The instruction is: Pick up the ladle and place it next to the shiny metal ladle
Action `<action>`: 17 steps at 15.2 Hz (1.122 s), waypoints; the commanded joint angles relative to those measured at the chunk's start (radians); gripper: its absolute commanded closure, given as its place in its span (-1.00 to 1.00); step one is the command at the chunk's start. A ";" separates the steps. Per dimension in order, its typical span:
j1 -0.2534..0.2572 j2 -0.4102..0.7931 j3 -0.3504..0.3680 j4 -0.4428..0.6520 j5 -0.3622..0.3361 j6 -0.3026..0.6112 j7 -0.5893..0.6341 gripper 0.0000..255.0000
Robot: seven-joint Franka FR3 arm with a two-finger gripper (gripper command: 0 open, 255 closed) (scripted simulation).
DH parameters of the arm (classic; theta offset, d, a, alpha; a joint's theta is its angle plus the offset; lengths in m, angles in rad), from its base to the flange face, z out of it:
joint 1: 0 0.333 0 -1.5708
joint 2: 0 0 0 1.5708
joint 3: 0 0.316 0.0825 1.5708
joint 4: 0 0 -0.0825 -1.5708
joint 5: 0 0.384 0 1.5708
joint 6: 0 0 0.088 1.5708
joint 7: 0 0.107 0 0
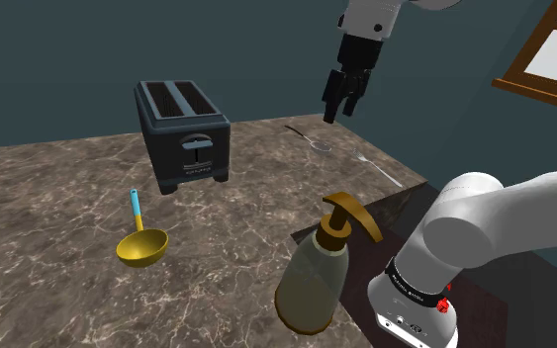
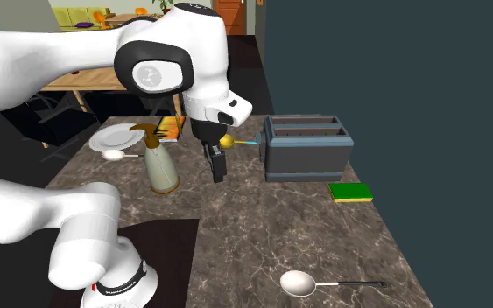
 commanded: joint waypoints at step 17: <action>0.060 0.324 0.321 0.010 0.210 0.352 0.408 -1.00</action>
